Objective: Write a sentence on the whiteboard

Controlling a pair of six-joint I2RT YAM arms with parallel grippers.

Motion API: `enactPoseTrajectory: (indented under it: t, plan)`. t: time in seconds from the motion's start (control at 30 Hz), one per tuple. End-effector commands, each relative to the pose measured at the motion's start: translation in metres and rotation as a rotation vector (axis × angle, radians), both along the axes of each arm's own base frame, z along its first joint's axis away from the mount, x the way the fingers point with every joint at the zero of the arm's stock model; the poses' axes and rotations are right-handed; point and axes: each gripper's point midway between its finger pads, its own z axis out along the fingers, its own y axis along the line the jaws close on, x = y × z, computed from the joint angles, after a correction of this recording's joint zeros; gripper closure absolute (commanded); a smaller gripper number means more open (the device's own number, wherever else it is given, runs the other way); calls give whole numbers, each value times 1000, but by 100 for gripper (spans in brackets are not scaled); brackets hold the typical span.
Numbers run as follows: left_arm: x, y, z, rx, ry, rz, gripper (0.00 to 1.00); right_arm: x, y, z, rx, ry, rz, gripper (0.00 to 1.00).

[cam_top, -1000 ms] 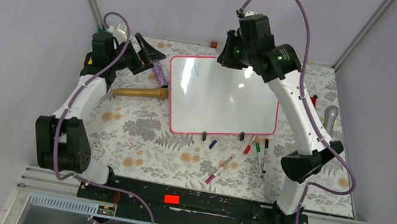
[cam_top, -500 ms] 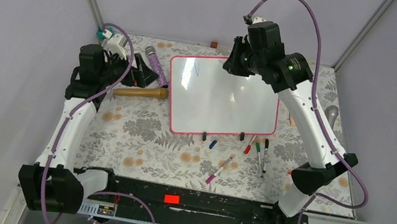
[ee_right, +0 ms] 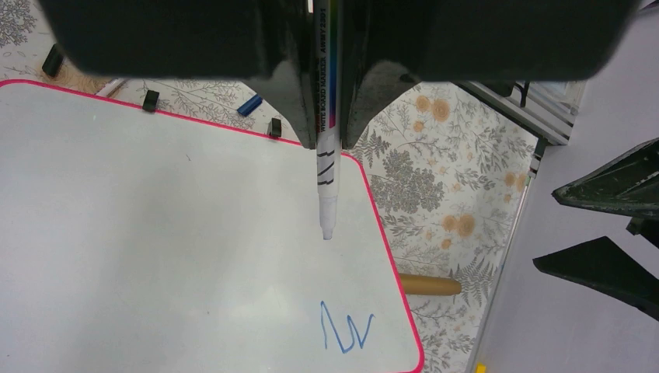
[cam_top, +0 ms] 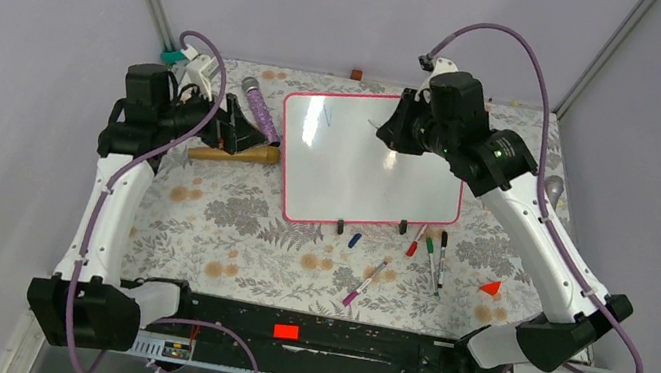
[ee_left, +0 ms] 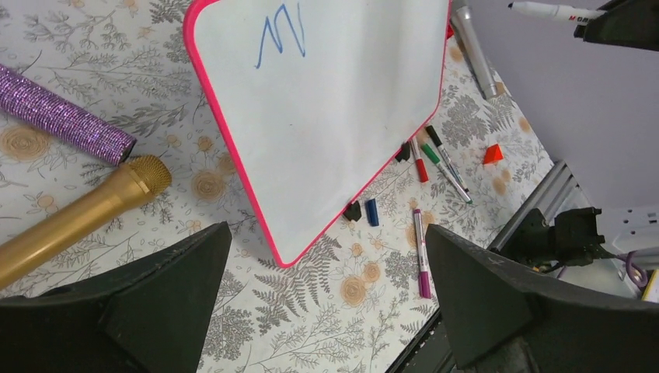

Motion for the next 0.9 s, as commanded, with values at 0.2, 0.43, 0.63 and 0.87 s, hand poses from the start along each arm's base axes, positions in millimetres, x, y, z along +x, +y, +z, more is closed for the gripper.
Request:
enactPoseTrajectory:
  t: [0.2, 0.43, 0.63, 0.87]
  plan:
    - [27, -6, 20, -121, -53, 19, 12, -3, -12, 41, 60, -151, -14, 100]
    - [67, -21, 23, -346, -185, -121, 35, 11, -9, 49, 39, -196, -25, 100]
    - [115, -6, -3, -193, -94, -64, 53, 26, -3, 50, 23, -212, -33, 100]
    - [130, 7, -7, -355, -161, -181, 42, 44, 15, 46, 16, -203, -6, 100]
